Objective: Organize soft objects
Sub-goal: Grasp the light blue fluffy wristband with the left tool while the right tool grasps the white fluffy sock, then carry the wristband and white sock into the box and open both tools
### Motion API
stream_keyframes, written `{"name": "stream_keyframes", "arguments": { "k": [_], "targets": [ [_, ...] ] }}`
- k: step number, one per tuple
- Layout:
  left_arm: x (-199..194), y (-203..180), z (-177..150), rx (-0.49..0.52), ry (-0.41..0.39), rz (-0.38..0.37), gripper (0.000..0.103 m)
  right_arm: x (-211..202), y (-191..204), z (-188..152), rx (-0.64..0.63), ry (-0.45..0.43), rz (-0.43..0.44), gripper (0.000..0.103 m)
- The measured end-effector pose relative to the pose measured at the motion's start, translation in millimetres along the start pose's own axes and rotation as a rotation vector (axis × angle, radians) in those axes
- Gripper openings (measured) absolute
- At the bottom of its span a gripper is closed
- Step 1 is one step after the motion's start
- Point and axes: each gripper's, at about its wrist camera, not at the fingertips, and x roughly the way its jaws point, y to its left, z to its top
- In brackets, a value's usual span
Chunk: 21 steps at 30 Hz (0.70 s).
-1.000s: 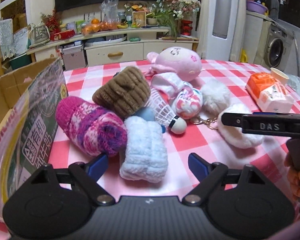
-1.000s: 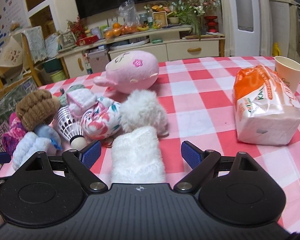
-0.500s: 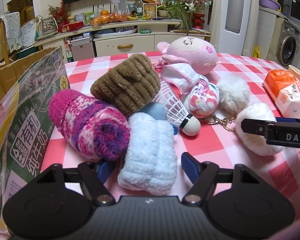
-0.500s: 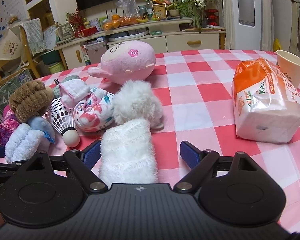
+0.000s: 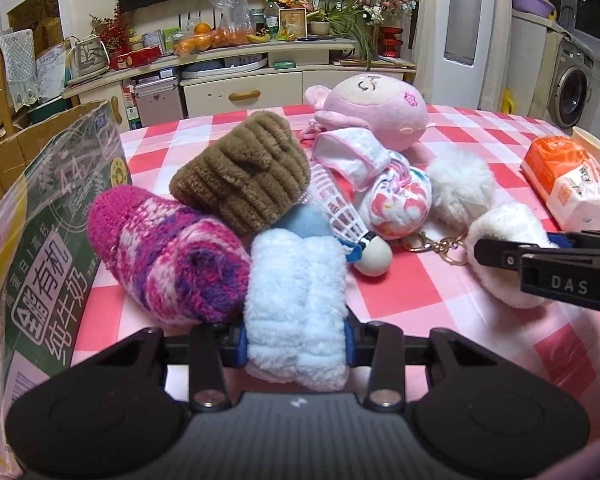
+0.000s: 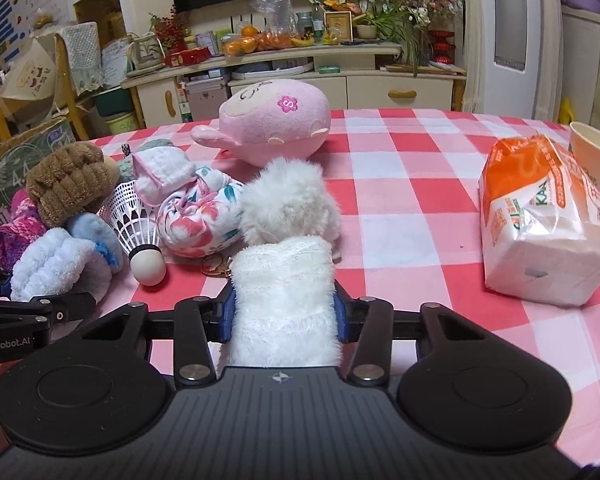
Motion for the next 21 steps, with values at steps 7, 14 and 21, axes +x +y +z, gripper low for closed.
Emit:
{"name": "stream_keyframes", "arguments": {
  "k": [7, 14, 21],
  "targets": [
    [-11, -1, 5, -0.007, -0.024, -0.047, 0.039, -3, -3, 4, 0.034, -0.03, 0.015, 0.054],
    [-24, 1, 11, -0.015, -0.054, -0.076, 0.038, -2, 0, 7, 0.047, -0.051, 0.027, 0.054],
    [-35, 6, 21, -0.022, -0.087, -0.075, 0.037, 2, 3, 10, 0.038, -0.062, 0.036, 0.054]
  ]
}}
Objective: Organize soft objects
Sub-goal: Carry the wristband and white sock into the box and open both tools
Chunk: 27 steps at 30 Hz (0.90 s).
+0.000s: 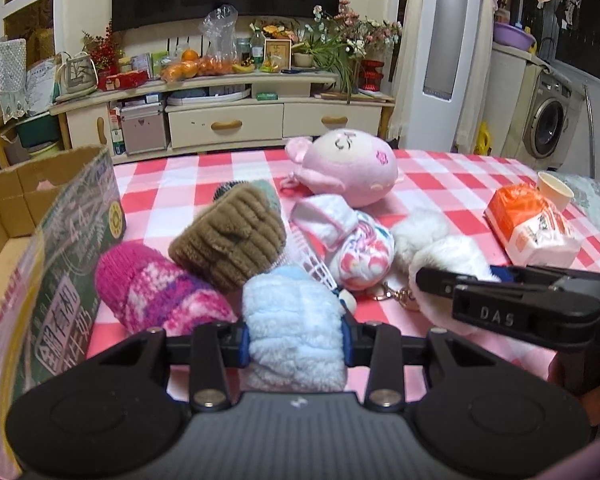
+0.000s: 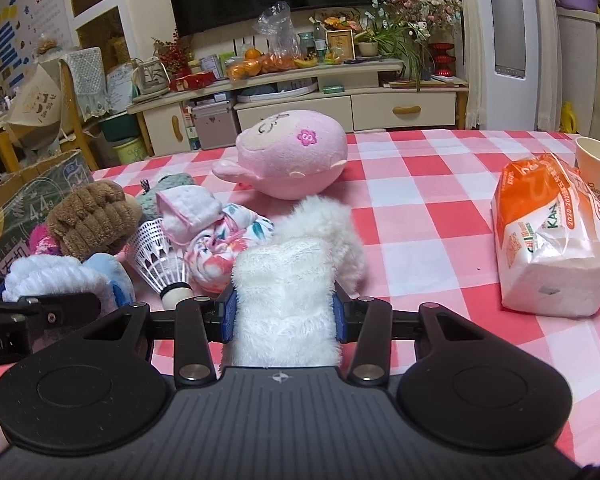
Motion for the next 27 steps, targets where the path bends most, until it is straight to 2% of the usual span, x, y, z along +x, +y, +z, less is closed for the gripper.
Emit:
{"name": "stream_keyframes", "arguments": {
  "k": [16, 27],
  "targets": [
    [-27, 27, 26, -0.028, -0.104, 0.073, 0.037, 3, 4, 3, -0.023, -0.016, 0.04, 0.054],
    [-46, 64, 35, -0.08, -0.152, 0.14, 0.037, -5, 13, 7, -0.061, -0.048, 0.078, 0.054]
  ]
}}
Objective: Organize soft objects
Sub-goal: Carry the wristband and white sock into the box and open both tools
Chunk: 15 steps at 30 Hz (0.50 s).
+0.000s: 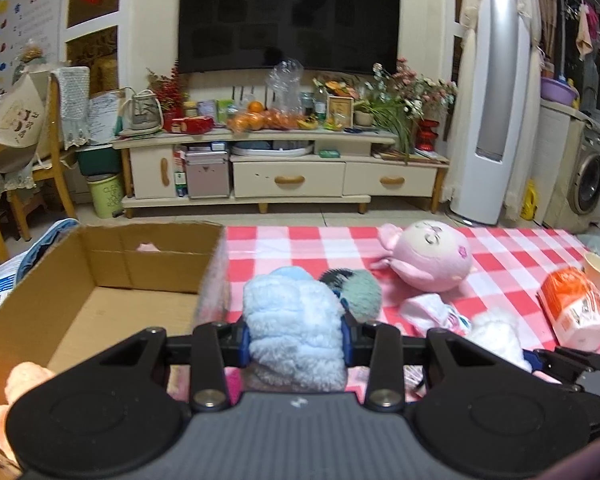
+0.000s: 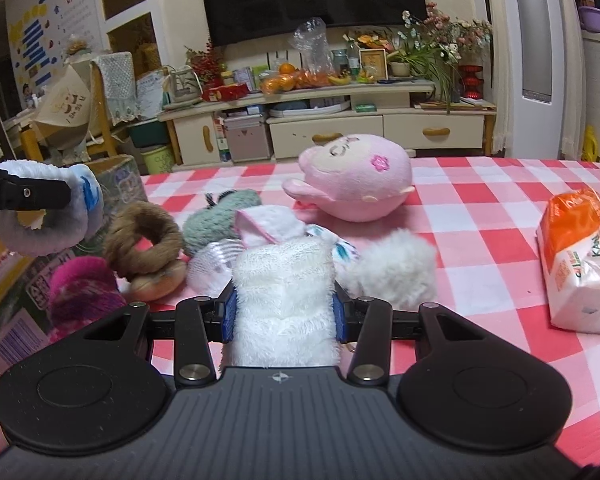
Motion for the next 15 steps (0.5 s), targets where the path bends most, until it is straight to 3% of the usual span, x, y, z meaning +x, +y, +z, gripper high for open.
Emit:
{"name": "stream_keyframes", "arguments": {
  "k": [15],
  "targets": [
    [-8, 56, 11, -0.109, -0.031, 0.064, 0.037, -15, 31, 12, -0.043, -0.041, 0.095, 0.054]
  ]
}}
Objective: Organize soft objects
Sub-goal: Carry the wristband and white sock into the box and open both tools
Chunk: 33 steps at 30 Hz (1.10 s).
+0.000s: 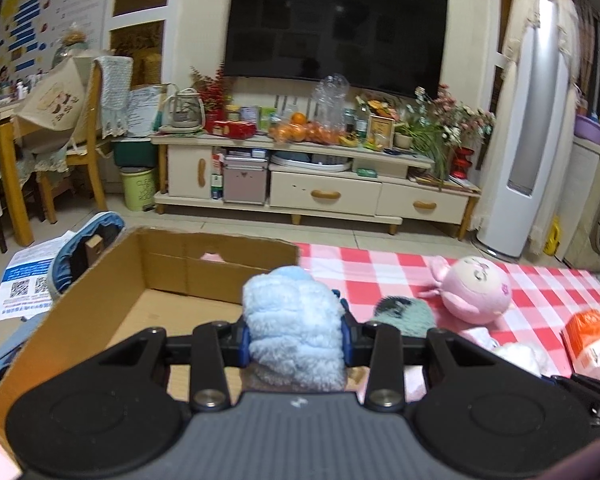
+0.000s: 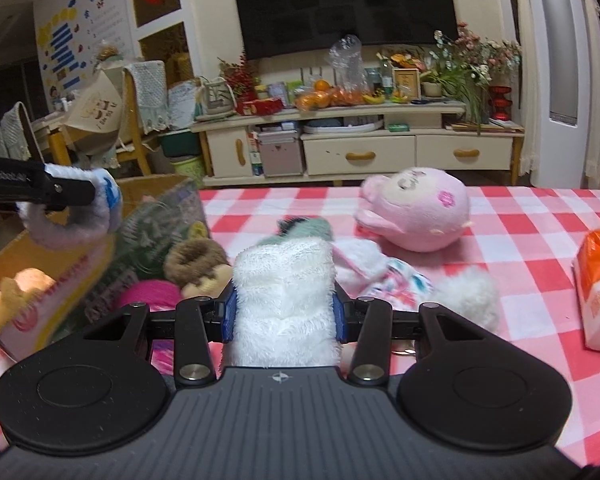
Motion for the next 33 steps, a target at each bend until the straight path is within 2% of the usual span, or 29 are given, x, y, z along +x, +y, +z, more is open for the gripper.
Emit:
{"name": "stream_keyframes", "arguments": {
  "k": [8, 17, 28, 31, 33],
  "targets": [
    [2, 43, 10, -0.084, -0.011, 0.077, 0.037, 0, 33, 25, 0.0, -0.014, 0.105, 0.054],
    [15, 77, 15, -0.134, -0.003, 0.189, 0.038, 11, 86, 52, -0.026, -0.024, 0.245, 0.054],
    [21, 98, 11, -0.155, 0.038, 0.257, 0.038, 35, 147, 48, -0.199, 0.011, 0.3, 0.056],
    [24, 102, 11, -0.155, 0.05, 0.276, 0.039, 41, 153, 47, -0.23, 0.023, 0.307, 0.059],
    [24, 102, 10, -0.155, 0.056, 0.287, 0.04, 42, 155, 43, -0.247, 0.032, 0.309, 0.067]
  ]
}}
